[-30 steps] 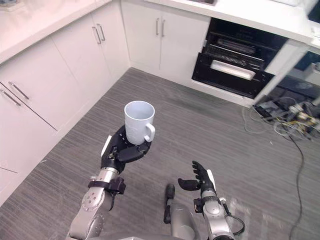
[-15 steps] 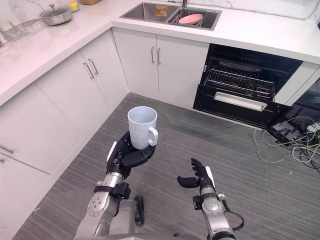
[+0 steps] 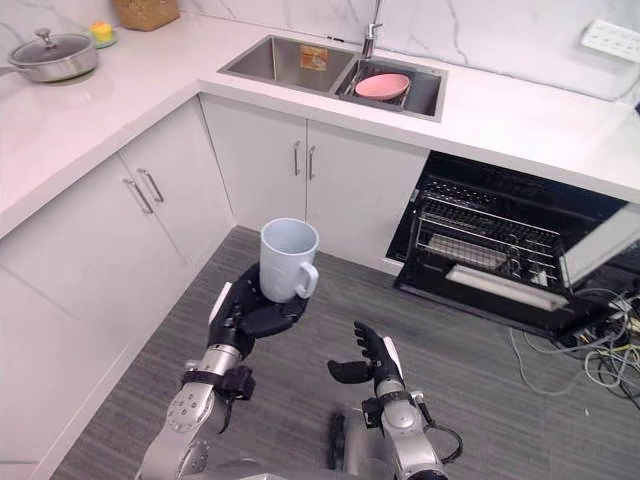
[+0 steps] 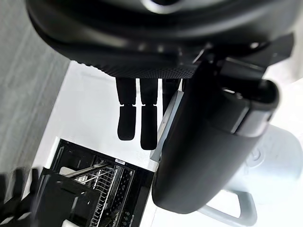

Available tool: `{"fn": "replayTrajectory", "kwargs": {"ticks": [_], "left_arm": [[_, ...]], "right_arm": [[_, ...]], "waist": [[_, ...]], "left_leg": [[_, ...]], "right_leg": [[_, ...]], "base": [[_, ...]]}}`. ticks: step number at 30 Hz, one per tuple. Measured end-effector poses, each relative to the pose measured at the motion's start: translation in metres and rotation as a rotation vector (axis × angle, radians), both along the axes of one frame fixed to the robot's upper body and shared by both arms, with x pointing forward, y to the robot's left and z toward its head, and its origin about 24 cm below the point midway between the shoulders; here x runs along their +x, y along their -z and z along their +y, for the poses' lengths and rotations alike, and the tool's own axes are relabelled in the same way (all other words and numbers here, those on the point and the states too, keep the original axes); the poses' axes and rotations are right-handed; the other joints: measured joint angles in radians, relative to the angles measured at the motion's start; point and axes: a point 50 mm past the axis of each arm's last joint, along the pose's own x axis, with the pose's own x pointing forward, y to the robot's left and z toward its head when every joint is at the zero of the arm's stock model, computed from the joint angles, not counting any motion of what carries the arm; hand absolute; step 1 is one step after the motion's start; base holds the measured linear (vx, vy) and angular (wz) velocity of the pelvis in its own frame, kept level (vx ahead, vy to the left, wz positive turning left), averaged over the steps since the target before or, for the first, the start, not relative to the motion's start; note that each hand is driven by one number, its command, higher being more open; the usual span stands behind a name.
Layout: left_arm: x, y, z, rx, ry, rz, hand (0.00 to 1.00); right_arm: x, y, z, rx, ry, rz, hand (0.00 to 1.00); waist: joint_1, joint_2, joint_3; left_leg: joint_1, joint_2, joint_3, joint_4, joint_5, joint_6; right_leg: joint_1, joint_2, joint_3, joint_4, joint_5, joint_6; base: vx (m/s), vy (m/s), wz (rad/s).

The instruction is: Walk over to the sink, pick up the cup, carry it to the dishwasher, place the cup inside the dishwasher, then close the dishwasher door

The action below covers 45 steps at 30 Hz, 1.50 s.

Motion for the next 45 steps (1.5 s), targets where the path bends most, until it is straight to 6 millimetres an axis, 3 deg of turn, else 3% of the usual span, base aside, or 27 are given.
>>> {"fn": "replayTrajectory", "kwargs": {"ticks": [1, 3, 4, 5, 6, 8, 11, 12, 13, 14, 15, 17, 21, 23, 24, 25, 26, 28, 29, 30, 33, 35, 38, 39, 40, 42, 45], "left_arm": [[0.000, 0.008, -0.006, -0.015, 0.005, 0.040, 0.30], [0.001, 0.008, -0.010, -0.041, -0.008, 0.049, 0.30], [0.001, 0.009, -0.011, -0.056, -0.017, 0.055, 0.30], [0.002, 0.008, -0.012, -0.068, -0.026, 0.050, 0.30], [0.002, 0.004, -0.012, -0.071, -0.030, 0.035, 0.30], [0.003, 0.000, -0.011, -0.061, -0.030, 0.010, 0.30], [0.003, 0.003, -0.010, -0.033, -0.030, 0.016, 0.30], [0.002, 0.004, -0.009, -0.013, -0.025, 0.017, 0.30], [0.002, 0.004, -0.010, -0.008, -0.023, 0.016, 0.30], [0.002, 0.003, -0.009, -0.009, -0.025, 0.013, 0.30], [0.002, 0.006, -0.006, 0.010, -0.028, 0.020, 0.30], [0.005, 0.005, 0.002, 0.040, -0.050, 0.014, 0.30], [0.006, 0.003, 0.009, 0.066, -0.077, 0.001, 0.30], [0.006, 0.002, 0.012, 0.079, -0.078, -0.003, 0.30], [0.005, 0.003, 0.012, 0.082, -0.079, -0.001, 0.30], [0.004, 0.003, 0.013, 0.085, -0.081, 0.002, 0.30], [0.004, 0.003, 0.016, 0.096, -0.104, 0.002, 0.30], [0.006, 0.003, 0.025, 0.104, -0.144, -0.004, 0.30], [0.007, 0.002, 0.037, 0.119, -0.193, -0.010, 0.30], [0.007, 0.003, 0.044, 0.127, -0.231, -0.004, 0.30], [0.011, 0.000, 0.050, 0.118, -0.289, -0.013, 0.30], [0.013, -0.002, 0.048, 0.114, -0.288, -0.022, 0.30], [0.017, -0.003, 0.049, 0.110, -0.299, -0.033, 0.30], [0.021, -0.004, 0.051, 0.113, -0.314, -0.037, 0.30], [0.022, -0.004, 0.053, 0.116, -0.320, -0.037, 0.30], [0.026, -0.005, 0.056, 0.119, -0.342, -0.045, 0.30], [0.031, -0.009, 0.057, 0.120, -0.357, -0.063, 0.30]], "right_arm": [[0.001, -0.001, -0.006, -0.033, -0.014, -0.001, 0.90], [0.003, -0.010, -0.008, -0.038, -0.015, -0.042, 0.90], [0.001, -0.016, -0.009, -0.040, -0.014, -0.068, 0.90], [-0.001, -0.025, -0.007, -0.032, -0.015, -0.113, 0.90], [0.001, -0.037, -0.006, -0.026, -0.006, -0.170, 0.90], [0.009, -0.056, -0.004, -0.013, 0.011, -0.268, 0.90], [0.021, -0.068, -0.002, -0.002, 0.008, -0.339, 0.90], [0.025, -0.072, -0.002, -0.003, 0.004, -0.356, 0.90], [0.026, -0.073, -0.002, -0.006, 0.003, -0.361, 0.90], [0.027, -0.074, -0.005, -0.001, 0.005, -0.366, 0.90], [0.026, -0.068, -0.003, 0.016, 0.009, -0.341, 0.90], [0.023, -0.064, 0.003, 0.046, 0.012, -0.321, 0.90], [0.026, -0.072, 0.013, 0.067, -0.024, -0.352, 0.90], [0.028, -0.078, 0.022, 0.098, -0.039, -0.378, 0.90], [0.029, -0.079, 0.024, 0.106, -0.041, -0.381, 0.90], [0.030, -0.079, 0.027, 0.113, -0.045, -0.382, 0.90], [0.034, -0.082, 0.032, 0.118, -0.066, -0.396, 0.90], [0.040, -0.089, 0.039, 0.126, -0.096, -0.424, 0.90], [0.047, -0.096, 0.048, 0.141, -0.129, -0.455, 0.90], [0.051, -0.100, 0.051, 0.143, -0.149, -0.473, 0.90], [0.057, -0.108, 0.045, 0.108, -0.172, -0.514, 0.90], [0.053, -0.103, 0.036, 0.090, -0.153, -0.495, 0.90], [0.050, -0.106, 0.028, 0.108, -0.142, -0.503, 0.90], [0.049, -0.110, 0.027, 0.137, -0.142, -0.517, 0.90], [0.049, -0.113, 0.027, 0.151, -0.140, -0.524, 0.90], [0.046, -0.121, 0.026, 0.200, -0.143, -0.553, 0.90], [0.046, -0.129, 0.024, 0.268, -0.155, -0.575, 0.90]], "waist": [[-0.002, 0.060, -0.023], [-0.001, 0.079, -0.016], [0.004, 0.092, -0.016], [0.013, 0.096, -0.018], [0.019, 0.094, -0.017], [0.042, 0.083, -0.016], [0.061, 0.064, -0.003], [0.060, 0.057, 0.001], [0.059, 0.061, -0.002], [0.059, 0.093, -0.014], [0.061, 0.087, -0.012], [0.045, 0.039, -0.013], [0.069, 0.038, -0.016], [0.070, 0.035, -0.016], [0.065, 0.035, -0.016], [0.060, 0.035, -0.016], [0.058, 0.035, -0.016], [0.057, 0.037, -0.016], [0.059, 0.008, -0.030], [0.061, 0.007, -0.035], [0.052, 0.049, -0.027], [0.047, 0.054, -0.024], [0.044, 0.085, -0.006], [0.041, 0.101, 0.003], [0.039, 0.101, 0.004], [0.033, 0.097, 0.005], [0.036, 0.093, 0.007]], "left_leg": [[-0.010, 0.054, -0.030, 0.066, 0.001, -0.022], [-0.073, 0.091, -0.046, 0.324, 0.089, -0.063], [-0.135, 0.123, -0.047, 0.512, 0.217, -0.079], [-0.221, 0.177, -0.039, 0.722, 0.302, -0.109], [-0.309, 0.226, -0.006, 0.867, 0.281, -0.085], [-0.427, 0.265, 0.042, 0.918, 0.223, -0.036], [-0.525, 0.229, 0.018, 0.700, 0.142, -0.004], [-0.530, 0.151, -0.055, 0.449, 0.139, -0.015], [-0.523, 0.123, -0.107, 0.336, 0.152, -0.024], [-0.502, 0.094, -0.217, 0.125, 0.207, -0.037], [-0.476, 0.073, -0.227, 0.138, 0.303, -0.035], [-0.481, 0.037, -0.194, 0.186, 0.251, -0.020], [-0.446, 0.067, -0.036, 0.283, 0.123, 0.022], [-0.375, 0.077, 0.072, 0.248, 0.099, 0.042], [-0.345, 0.078, 0.099, 0.229, 0.096, 0.047], [-0.307, 0.078, 0.133, 0.203, 0.094, 0.052], [-0.228, 0.086, 0.199, 0.146, 0.092, 0.054], [-0.184, 0.102, 0.256, 0.111, 0.092, 0.054], [-0.162, 0.100, 0.296, 0.105, 0.091, 0.053], [-0.154, 0.095, 0.292, 0.103, 0.084, 0.046], [-0.140, 0.131, 0.280, 0.086, 0.075, 0.029], [-0.120, 0.161, 0.280, 0.109, 0.075, 0.028], [-0.180, 0.258, 0.241, 0.380, 0.092, 0.024], [-0.219, 0.282, 0.204, 0.495, 0.144, 0.027], [-0.241, 0.283, 0.183, 0.544, 0.184, 0.024], [-0.288, 0.239, 0.108, 0.531, 0.129, 0.000], [-0.324, 0.134, -0.022, 0.305, 0.072, -0.006]], "right_leg": [[0.024, 0.036, -0.038, 0.021, -0.039, -0.013], [0.111, 0.064, -0.045, 0.011, -0.113, -0.019], [0.174, 0.086, -0.038, -0.017, -0.125, -0.027], [0.267, 0.106, -0.017, -0.079, -0.134, -0.029], [0.348, 0.122, 0.010, -0.143, -0.138, -0.030], [0.431, 0.116, 0.073, -0.213, -0.149, -0.020], [0.501, 0.073, 0.138, -0.240, -0.167, -0.003], [0.530, 0.031, 0.170, -0.235, -0.203, 0.033], [0.532, 0.022, 0.183, -0.227, -0.219, 0.050], [0.527, 0.019, 0.218, -0.197, -0.268, 0.093], [0.531, 0.006, 0.258, -0.156, -0.313, 0.110], [0.521, -0.043, 0.293, -0.124, -0.336, 0.122], [0.439, -0.074, 0.401, 0.028, -0.340, 0.140], [0.305, -0.101, 0.371, 0.253, -0.306, 0.217], [0.275, -0.126, 0.332, 0.308, -0.301, 0.224], [0.251, -0.159, 0.247, 0.355, -0.303, 0.211], [0.212, -0.235, 0.020, 0.399, -0.333, 0.145], [0.194, -0.271, -0.177, 0.377, -0.344, 0.099], [0.183, -0.284, -0.350, 0.271, -0.242, 0.064], [0.199, -0.277, -0.411, 0.229, -0.249, 0.047], [0.240, -0.159, -0.387, 0.059, -0.228, 0.058], [0.274, -0.101, -0.358, -0.011, -0.208, 0.055], [0.335, -0.019, -0.290, -0.098, -0.190, 0.032], [0.357, 0.003, -0.258, -0.124, -0.185, 0.024], [0.366, 0.008, -0.240, -0.140, -0.180, 0.019], [0.375, 0.002, -0.194, -0.167, -0.174, 0.014], [0.384, -0.012, -0.121, -0.180, -0.168, 0.023]], "base": [[0.75, -0.096, 0.16], [0.77, -0.132, -0.08], [0.63, -0.100, -0.28], [0.60, -0.044, -0.39], [0.58, -0.034, -0.47], [0.52, 0.009, -0.74], [0.47, 0.174, -0.77], [0.41, 0.253, -0.69], [0.46, 0.380, -0.79], [0.36, 0.357, -0.81], [0.43, 0.421, -0.72], [0.32, 0.270, -0.39], [0.29, 0.269, -1.02], [0.22, 0.215, -1.33], [0.23, 0.176, -1.10], [0.18, 0.111, -1.18], [0.20, 0.083, -1.27], [0.14, -0.009, -1.21], [0.14, -0.069, -1.23], [0.16, -0.076, -1.29], [0.14, -0.094, -0.88], [0.09, -0.046, -0.63], [0.06, -0.077, -0.80], [0.05, -0.055, -0.82], [0.09, -0.032, -0.78], [0.12, -0.005, -0.63], [0.15, 0.047, -0.77]]}}
